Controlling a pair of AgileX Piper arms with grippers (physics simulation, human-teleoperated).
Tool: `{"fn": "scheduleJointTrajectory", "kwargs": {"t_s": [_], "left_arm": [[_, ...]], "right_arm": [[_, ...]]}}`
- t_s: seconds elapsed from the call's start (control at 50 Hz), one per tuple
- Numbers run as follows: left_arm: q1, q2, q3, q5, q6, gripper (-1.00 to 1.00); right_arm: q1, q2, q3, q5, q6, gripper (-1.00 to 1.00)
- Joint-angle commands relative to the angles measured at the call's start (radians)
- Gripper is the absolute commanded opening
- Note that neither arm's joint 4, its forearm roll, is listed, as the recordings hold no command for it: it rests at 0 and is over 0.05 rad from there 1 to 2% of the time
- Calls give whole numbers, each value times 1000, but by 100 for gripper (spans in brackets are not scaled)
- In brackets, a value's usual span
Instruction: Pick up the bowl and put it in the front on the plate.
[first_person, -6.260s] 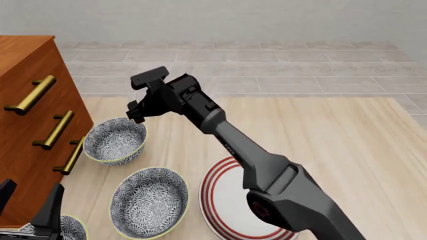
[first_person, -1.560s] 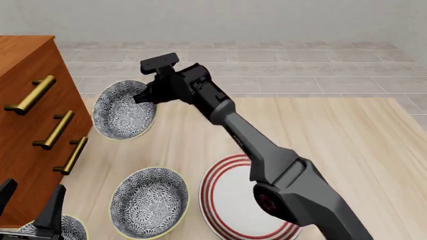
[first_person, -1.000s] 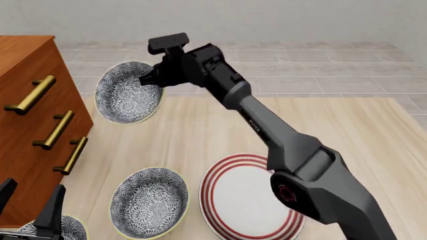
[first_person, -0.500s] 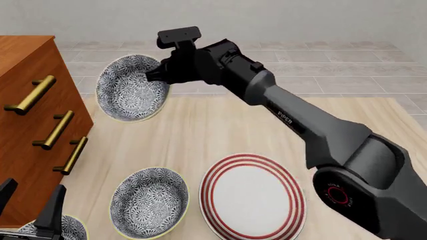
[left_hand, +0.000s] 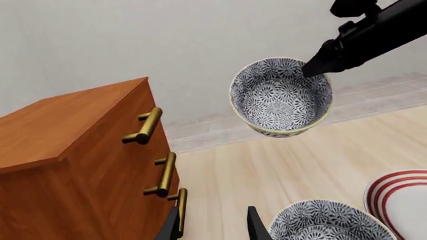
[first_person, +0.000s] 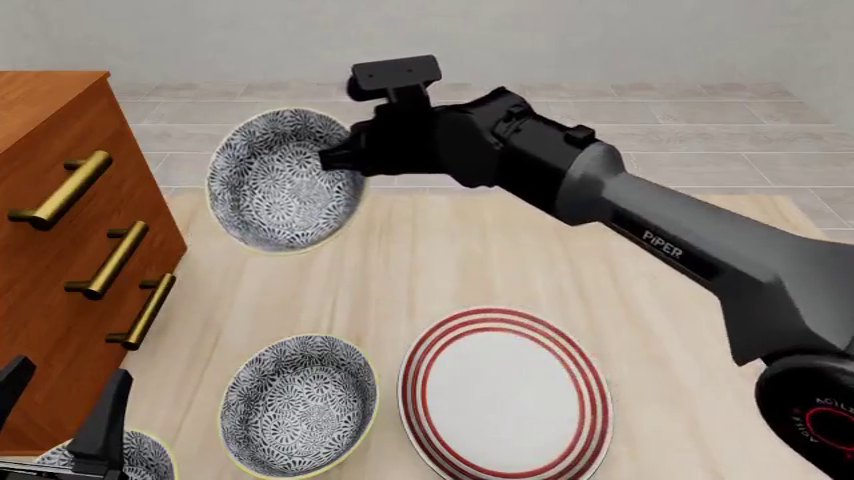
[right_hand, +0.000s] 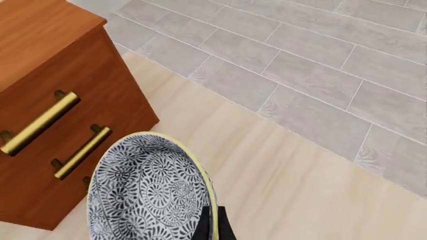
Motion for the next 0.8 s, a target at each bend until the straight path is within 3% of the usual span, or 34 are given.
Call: {"fn": "scheduleJointTrajectory", "kwargs": {"t_s": [0.02, 0.68, 0.8], "left_arm": [[-3, 0, 0, 0, 2, 100], [-7, 0, 1, -12, -8, 100], [-2, 0, 0, 2, -47, 100]], "right_arm": [[11, -118, 120, -27, -8, -100], [14, -322, 326, -57, 15, -100], [13, -343, 365, -66, 14, -100]]}}
